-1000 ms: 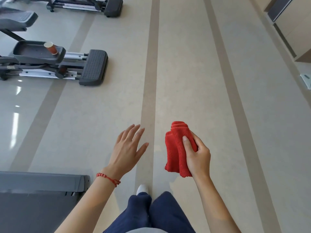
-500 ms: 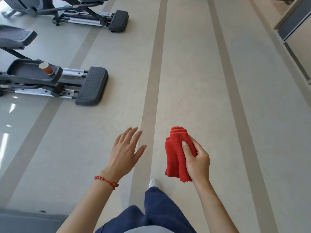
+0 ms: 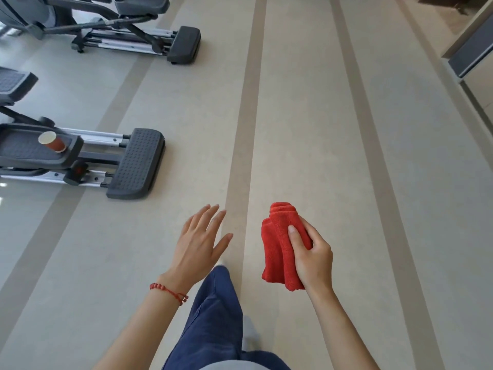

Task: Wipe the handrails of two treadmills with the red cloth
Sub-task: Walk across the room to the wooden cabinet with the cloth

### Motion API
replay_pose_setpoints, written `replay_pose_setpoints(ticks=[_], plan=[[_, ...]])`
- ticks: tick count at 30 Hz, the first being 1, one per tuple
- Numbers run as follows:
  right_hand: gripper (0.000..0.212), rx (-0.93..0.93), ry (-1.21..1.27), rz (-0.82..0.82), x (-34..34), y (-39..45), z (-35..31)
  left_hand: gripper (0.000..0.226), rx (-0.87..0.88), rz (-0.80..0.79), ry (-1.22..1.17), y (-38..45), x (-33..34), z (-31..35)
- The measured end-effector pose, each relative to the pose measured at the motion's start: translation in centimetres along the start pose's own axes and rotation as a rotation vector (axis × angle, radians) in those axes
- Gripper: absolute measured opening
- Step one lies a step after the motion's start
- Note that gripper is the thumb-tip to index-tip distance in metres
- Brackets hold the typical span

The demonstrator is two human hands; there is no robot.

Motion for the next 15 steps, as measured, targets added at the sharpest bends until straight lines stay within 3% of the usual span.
replay_pose_setpoints(ticks=[15], plan=[[0.037, 0.056, -0.023, 0.043, 9.6, 22.2, -1.1, 0.075, 0.063, -0.044, 0.009, 25.7, -5.3, -0.2]])
Point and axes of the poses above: each hand's wrist, its own y-axis towards the middle knuckle, its own x-axis out of the palm, z = x × y, the point moved 9 cm from there along y, towards the middle knuckle, and after that the axes turned 15 degrees about -x, right-handed, at the moved point
